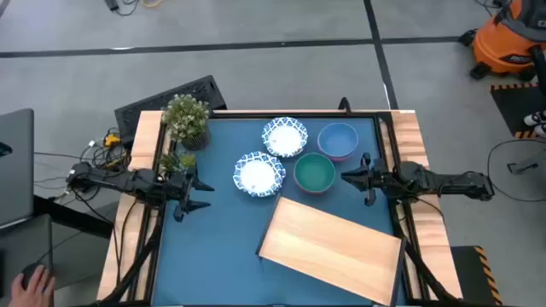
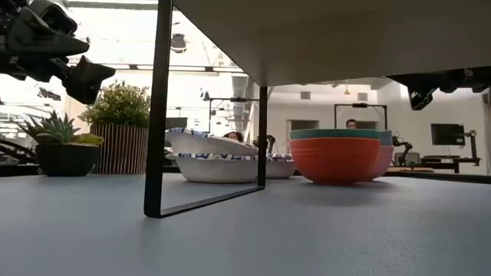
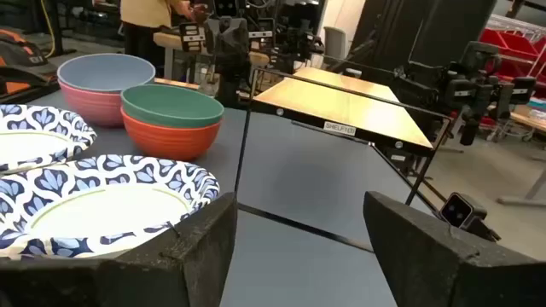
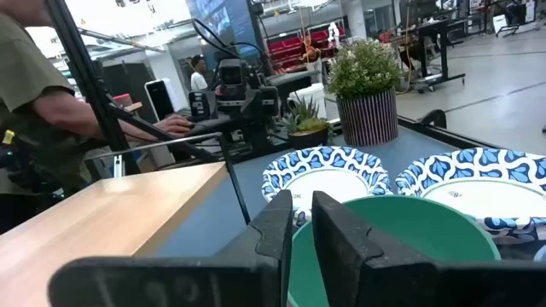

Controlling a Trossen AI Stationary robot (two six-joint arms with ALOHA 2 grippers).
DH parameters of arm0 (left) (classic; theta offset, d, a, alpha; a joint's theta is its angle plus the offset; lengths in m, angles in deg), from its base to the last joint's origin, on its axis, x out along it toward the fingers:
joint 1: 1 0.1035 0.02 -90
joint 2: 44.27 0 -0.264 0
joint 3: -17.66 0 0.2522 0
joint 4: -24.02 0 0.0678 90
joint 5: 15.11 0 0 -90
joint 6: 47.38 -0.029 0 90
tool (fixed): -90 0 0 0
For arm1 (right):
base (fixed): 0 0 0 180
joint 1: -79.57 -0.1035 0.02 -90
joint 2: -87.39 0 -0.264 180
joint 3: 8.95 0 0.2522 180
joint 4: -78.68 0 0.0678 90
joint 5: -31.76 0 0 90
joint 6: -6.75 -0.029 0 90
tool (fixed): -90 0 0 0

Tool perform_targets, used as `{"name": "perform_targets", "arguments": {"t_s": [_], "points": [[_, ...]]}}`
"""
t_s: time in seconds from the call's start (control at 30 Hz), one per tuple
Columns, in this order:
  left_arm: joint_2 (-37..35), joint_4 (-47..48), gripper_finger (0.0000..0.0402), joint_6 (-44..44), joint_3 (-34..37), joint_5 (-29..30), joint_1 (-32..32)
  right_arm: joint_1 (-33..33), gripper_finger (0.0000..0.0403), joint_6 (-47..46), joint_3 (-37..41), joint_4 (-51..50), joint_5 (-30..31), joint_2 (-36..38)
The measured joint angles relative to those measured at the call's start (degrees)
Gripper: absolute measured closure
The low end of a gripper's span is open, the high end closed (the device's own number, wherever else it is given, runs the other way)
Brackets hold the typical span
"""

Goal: Place and stack bowls onto a shelf

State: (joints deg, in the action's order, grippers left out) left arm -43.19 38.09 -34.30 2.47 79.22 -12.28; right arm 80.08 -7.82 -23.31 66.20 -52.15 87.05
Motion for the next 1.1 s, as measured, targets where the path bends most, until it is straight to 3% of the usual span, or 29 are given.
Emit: {"name": "perform_targets", "arguments": {"t_s": [1.1], "points": [[0.00,0.01,0.0159,0.00,0.00,0.00,0.00,0.00,0.0329,-0.02,0.00,0.00,0.00,0.00]]}}
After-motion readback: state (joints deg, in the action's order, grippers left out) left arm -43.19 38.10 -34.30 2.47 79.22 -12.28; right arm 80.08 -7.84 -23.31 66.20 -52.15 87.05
